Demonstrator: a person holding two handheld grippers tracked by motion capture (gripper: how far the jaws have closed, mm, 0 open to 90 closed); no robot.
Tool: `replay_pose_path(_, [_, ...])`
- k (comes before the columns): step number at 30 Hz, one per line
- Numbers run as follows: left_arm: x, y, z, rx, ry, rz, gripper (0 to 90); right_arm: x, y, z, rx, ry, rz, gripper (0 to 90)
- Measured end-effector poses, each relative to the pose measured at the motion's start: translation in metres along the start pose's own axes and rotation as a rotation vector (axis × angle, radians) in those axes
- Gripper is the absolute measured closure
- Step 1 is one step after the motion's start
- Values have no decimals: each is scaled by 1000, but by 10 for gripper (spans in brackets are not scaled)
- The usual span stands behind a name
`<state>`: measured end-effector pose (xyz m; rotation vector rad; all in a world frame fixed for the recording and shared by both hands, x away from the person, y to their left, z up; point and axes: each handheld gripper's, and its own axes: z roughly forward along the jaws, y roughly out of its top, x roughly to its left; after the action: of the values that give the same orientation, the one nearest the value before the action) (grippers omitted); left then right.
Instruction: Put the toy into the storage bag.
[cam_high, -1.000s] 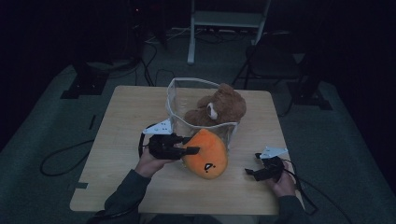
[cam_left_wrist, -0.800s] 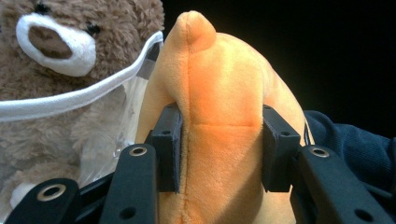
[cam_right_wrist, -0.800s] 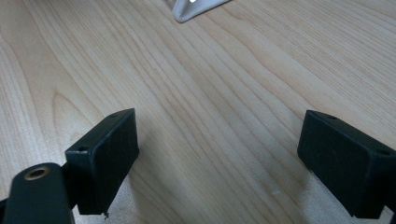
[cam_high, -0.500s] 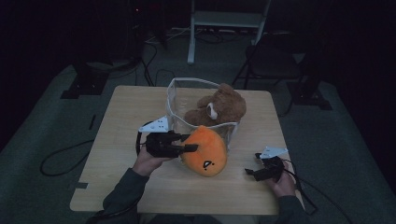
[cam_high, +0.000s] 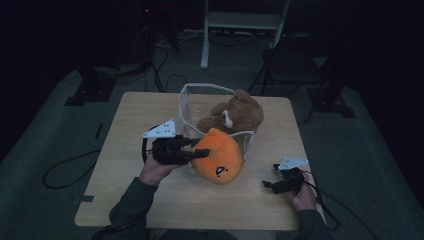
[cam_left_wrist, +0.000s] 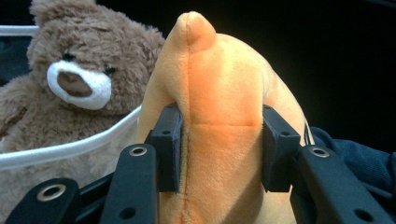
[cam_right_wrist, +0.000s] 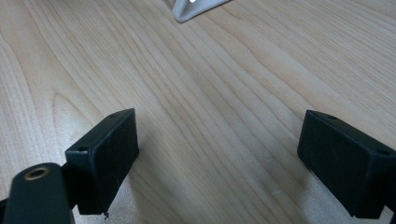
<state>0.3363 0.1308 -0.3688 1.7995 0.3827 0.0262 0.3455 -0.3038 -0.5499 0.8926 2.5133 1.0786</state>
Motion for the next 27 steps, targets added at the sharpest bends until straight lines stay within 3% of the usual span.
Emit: replay_pose_path(27, [1,23,-10,-34,31,40,581,0,0,0,0,-2,2,117])
